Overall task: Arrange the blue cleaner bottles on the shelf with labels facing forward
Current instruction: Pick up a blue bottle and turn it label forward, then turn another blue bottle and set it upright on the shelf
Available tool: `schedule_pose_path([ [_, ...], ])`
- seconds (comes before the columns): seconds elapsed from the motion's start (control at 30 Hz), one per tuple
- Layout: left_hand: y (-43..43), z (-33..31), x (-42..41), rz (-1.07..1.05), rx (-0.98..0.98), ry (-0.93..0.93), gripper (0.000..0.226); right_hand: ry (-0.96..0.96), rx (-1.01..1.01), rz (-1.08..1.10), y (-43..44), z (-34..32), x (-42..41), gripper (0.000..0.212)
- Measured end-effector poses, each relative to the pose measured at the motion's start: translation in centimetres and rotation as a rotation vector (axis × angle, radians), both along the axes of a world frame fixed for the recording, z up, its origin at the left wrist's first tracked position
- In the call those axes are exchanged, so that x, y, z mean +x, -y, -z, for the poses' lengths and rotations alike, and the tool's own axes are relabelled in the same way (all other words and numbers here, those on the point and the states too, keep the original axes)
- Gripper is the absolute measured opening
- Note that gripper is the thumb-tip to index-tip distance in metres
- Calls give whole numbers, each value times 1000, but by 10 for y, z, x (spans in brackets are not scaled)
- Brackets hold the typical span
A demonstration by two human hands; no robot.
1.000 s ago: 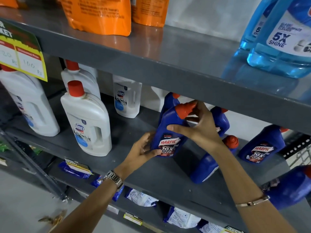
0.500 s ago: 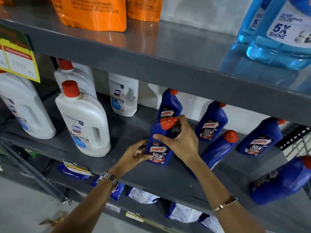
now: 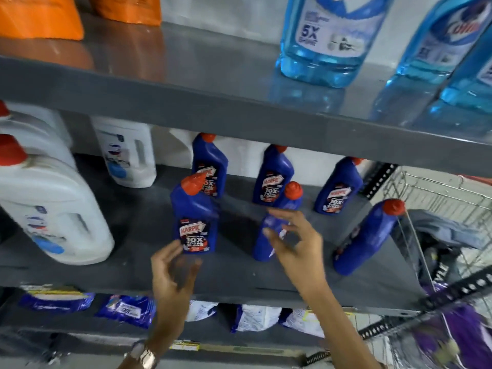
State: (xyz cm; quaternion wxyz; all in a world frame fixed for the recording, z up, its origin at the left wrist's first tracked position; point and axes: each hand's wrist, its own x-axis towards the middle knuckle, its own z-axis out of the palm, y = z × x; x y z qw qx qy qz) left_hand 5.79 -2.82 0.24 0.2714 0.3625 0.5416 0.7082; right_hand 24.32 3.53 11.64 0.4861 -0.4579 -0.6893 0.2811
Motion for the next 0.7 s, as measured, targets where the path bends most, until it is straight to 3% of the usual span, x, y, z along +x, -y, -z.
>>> schedule_pose_path([
  [0.1, -1, 0, 53, 277, -61, -1, 54, -171, -12, 112, -18, -5, 45, 32],
  [0.23, -36, 8, 96, 408, -85, -197, 71, -117, -85, -32, -60, -13, 67, 53],
  [0.33, -59, 19, 107, 320, -150, -240, 79, -29, -238, -259, -83, -11, 67, 53],
  [0.4, -67, 19, 109, 266, -181, -229, 71, 51, -268, -338, -91, -3, 64, 48],
  [0.5, -74, 12, 109, 237, -174, -257, 45, -40, -298, -371, -96, 3, 63, 48],
  [0.7, -76, 2, 101, 252, -145, -222, 40, -85, -219, -305, -94, -11, 64, 46],
])
